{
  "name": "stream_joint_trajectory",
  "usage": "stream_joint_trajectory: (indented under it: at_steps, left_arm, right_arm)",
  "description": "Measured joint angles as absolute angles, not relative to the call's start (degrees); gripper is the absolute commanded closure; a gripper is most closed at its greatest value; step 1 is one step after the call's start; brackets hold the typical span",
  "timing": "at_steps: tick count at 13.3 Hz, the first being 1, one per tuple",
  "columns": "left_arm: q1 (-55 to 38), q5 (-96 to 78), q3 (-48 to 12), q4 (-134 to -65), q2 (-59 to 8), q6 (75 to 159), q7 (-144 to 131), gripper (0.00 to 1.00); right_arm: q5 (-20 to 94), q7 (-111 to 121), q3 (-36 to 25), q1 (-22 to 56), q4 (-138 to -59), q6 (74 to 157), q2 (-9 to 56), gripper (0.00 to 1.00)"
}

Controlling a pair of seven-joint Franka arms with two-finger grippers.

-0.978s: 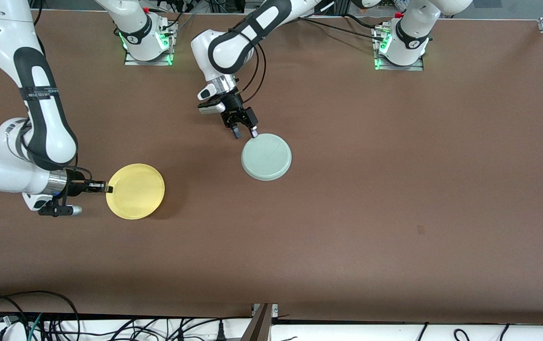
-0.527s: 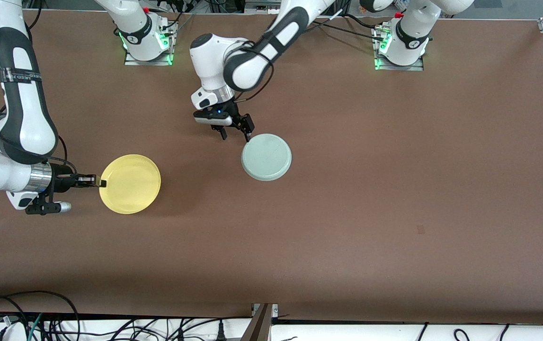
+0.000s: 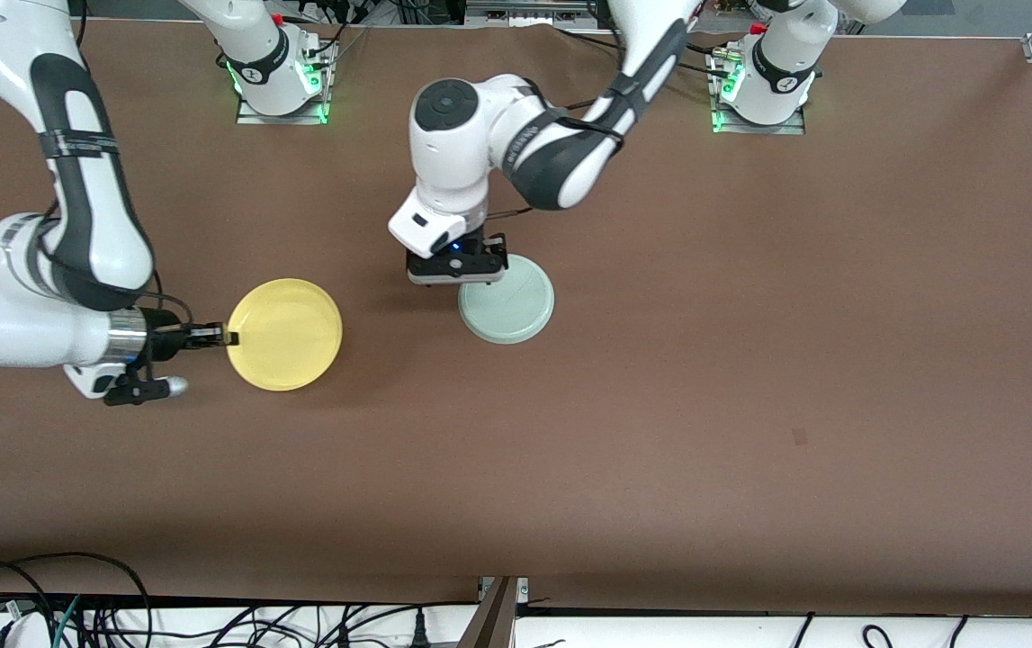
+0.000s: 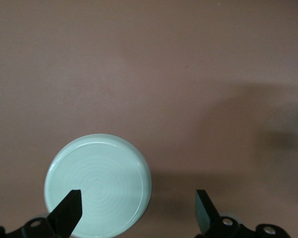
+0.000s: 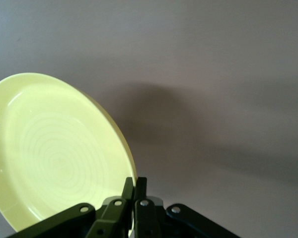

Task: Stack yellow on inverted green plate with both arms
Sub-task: 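Release the green plate with the left gripper while the right gripper carries yellow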

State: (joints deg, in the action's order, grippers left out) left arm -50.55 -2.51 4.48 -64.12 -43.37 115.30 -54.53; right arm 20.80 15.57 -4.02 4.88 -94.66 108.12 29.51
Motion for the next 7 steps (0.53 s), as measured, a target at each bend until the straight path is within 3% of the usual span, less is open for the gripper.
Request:
stream_joint_trajectory:
  at_steps: [3,7]
  left_arm:
    - [-45.0,-4.0,4.4,-64.1,-37.9,105.7,-48.8,0.00]
    - [-37.9,-4.0,4.4,-64.2,-30.3,94.1,-41.8,0.00]
  right_arm:
    - [20.8,9.4,-3.9,10.5,-95.5,110.2,30.3,1.00]
    - [22.4,4.5,-1.1,14.8,-100.5,119.5,30.2,1.00]
